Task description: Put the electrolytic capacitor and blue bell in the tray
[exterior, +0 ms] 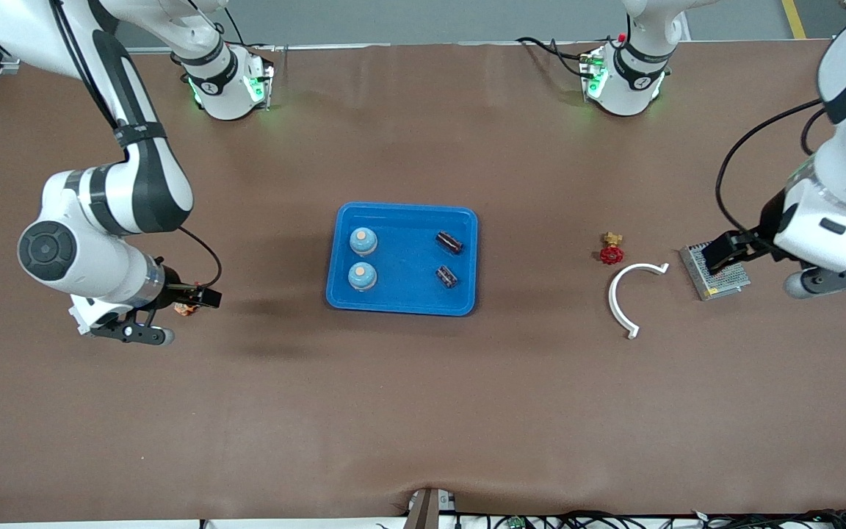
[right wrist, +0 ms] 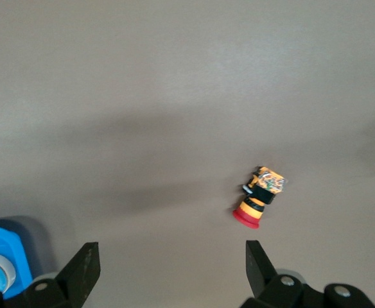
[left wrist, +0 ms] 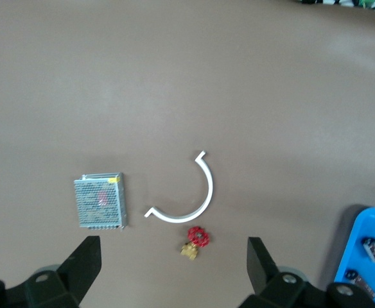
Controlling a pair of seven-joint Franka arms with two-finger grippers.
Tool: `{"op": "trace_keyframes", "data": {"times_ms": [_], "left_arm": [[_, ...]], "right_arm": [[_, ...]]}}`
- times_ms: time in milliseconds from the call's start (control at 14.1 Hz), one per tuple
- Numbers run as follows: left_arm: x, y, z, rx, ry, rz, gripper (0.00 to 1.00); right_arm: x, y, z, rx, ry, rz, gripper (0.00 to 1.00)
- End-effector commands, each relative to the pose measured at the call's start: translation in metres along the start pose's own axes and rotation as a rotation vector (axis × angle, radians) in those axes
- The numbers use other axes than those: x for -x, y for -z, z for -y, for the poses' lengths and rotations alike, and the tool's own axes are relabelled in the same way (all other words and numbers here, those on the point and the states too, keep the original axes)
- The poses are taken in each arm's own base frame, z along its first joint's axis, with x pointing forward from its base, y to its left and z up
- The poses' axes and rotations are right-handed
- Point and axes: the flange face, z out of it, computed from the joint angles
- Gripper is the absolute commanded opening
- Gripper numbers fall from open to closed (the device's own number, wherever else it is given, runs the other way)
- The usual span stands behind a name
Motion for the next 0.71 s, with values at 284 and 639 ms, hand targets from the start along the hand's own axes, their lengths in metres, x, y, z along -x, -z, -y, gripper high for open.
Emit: {"op": "trace_keyframes", "data": {"times_ms": [284,639], "left_arm": [[0.038,0.038,0.000,-0.022,-0.064,0.017,1.00],[0.068,0.050,0.015,-0.009,-0.115,0.041,1.00]], "right_arm": [[-0.001,0.026,-0.023,0.003,-0.012,-0.026,1.00],[-0.003,0.036,-0.040,-0.004,0.021,-0.040,1.00]]}}
